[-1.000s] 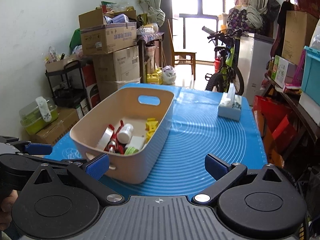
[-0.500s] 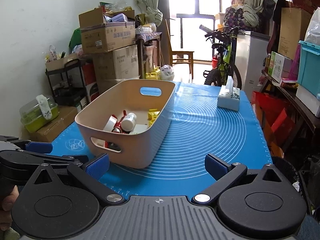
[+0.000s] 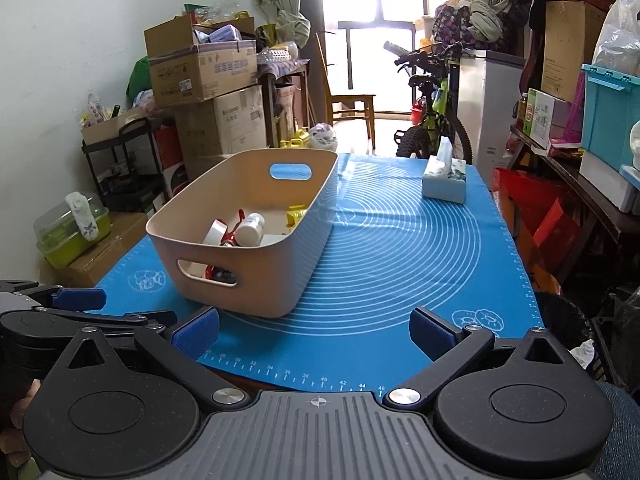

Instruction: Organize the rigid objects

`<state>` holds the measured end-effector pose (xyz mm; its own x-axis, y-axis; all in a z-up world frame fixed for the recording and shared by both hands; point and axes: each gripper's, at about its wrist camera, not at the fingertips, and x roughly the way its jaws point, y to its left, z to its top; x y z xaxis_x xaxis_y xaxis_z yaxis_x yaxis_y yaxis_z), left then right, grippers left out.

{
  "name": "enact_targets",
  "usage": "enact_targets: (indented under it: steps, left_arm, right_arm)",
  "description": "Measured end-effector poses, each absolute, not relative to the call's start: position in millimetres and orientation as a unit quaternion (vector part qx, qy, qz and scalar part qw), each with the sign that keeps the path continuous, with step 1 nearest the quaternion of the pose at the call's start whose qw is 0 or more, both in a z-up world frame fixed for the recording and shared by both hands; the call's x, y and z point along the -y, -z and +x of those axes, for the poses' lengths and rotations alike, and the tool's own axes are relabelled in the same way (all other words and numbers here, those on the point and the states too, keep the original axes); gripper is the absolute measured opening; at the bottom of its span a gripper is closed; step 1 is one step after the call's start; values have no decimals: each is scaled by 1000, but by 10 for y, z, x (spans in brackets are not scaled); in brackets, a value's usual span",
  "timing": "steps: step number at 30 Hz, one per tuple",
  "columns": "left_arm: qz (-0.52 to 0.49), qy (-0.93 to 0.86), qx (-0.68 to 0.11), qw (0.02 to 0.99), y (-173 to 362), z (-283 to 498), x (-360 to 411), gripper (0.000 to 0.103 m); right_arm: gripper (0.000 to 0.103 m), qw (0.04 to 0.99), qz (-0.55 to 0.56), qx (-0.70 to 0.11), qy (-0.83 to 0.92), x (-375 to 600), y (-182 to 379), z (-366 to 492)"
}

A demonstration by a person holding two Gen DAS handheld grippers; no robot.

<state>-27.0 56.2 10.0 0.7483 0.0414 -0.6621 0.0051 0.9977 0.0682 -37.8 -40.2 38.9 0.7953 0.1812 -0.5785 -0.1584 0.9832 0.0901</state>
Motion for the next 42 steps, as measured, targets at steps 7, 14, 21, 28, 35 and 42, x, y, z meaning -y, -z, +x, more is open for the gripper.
enact_targets:
  steps: [7, 14, 21, 28, 35, 42]
  left_arm:
    - [37, -7, -350, 936, -86, -297, -562, 76]
    - [39, -5, -348, 937, -86, -299, -556, 76]
    - [39, -4, -348, 937, -85, -308, -554, 76]
    - [39, -4, -348, 937, -84, -309, -554, 76]
    - [39, -4, -348, 937, -84, -308, -554, 76]
    - [39, -4, -348, 937, -85, -309, -555, 76]
  right_arm:
    - [101, 949, 16, -302, -89, 395, -379, -447]
    - [101, 950, 18, -302, -82, 391, -377, -454]
    - [101, 949, 17, -303, -82, 374, -373, -460]
    - [101, 949, 16, -303, -82, 369, -372, -460]
    - [101, 949, 16, -303, -82, 363, -371, -461]
    - [101, 949, 15, -303, -82, 358, -372, -462]
